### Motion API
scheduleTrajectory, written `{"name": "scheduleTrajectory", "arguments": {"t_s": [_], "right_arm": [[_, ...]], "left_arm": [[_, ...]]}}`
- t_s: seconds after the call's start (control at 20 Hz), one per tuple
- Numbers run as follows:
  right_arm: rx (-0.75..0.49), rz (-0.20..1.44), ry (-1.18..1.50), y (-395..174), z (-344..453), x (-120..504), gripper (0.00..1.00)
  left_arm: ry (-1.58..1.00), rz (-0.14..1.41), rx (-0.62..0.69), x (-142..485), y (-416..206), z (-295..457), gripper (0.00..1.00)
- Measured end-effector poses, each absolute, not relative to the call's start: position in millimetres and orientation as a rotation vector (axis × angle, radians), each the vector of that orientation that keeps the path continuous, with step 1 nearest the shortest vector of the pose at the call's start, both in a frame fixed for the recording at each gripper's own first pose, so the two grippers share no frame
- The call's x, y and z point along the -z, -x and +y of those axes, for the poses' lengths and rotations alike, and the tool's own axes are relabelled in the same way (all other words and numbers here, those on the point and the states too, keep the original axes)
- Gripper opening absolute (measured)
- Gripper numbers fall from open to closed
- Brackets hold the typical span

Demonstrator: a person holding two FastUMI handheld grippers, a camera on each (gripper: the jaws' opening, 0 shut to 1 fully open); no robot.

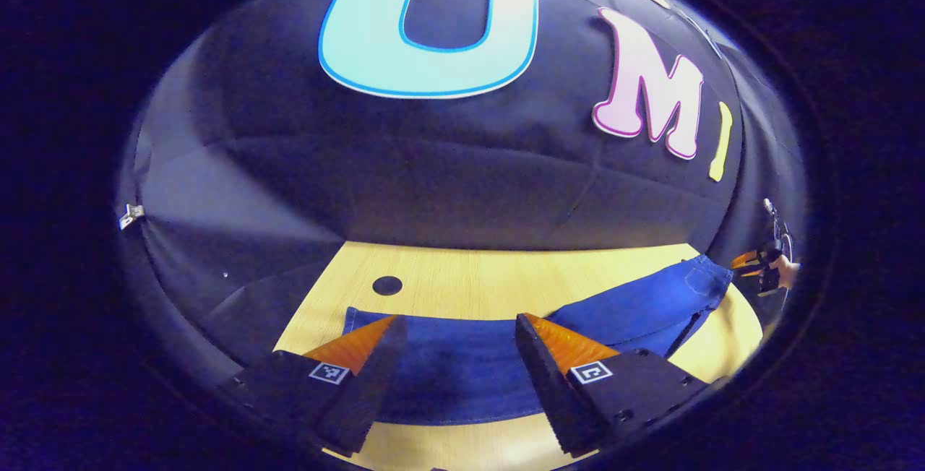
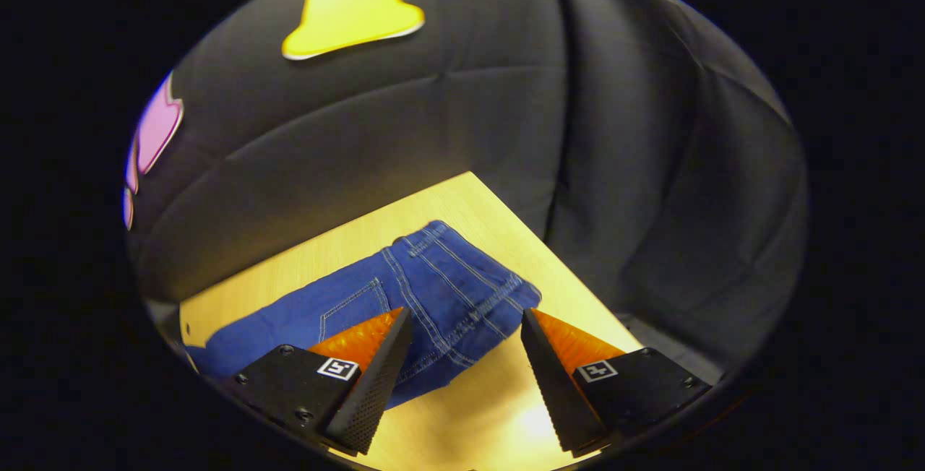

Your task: Grasp the waist and the cuffs of the jeans and fold them to make the two legs overlap; first hold the waist and fold one-third of the jeans toward the cuffs, then hold the cuffs and fold the remaining one-third in the same direction to finish folding.

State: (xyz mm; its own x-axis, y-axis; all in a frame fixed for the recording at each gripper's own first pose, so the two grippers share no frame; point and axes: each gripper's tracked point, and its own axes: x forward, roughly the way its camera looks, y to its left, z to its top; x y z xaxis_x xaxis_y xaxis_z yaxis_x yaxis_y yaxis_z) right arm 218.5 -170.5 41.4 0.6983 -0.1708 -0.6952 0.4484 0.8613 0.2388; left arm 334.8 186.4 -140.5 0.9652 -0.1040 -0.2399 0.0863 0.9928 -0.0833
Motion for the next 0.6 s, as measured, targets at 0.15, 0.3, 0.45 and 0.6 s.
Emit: {"name": "scheduleTrajectory", "arguments": {"t_s": [0.15, 0.3, 0.45, 0.6], "right_arm": [[0.416, 0.708, -0.526, -218, -183, -28, 0.96], [0.451, 0.656, -0.575, -237, -193, -25, 0.96], [0.472, 0.659, -0.662, -250, -191, -13, 0.95], [0.517, 0.657, -0.668, -254, -202, -1, 0.96]], "left_arm": [[0.159, 0.220, 0.132, 153, -342, 190, 0.96], [0.243, 0.239, 0.136, 161, -343, 189, 0.96], [0.299, 0.272, 0.123, 163, -344, 187, 0.96], [0.316, 0.274, 0.129, 160, -340, 182, 0.96]]}}
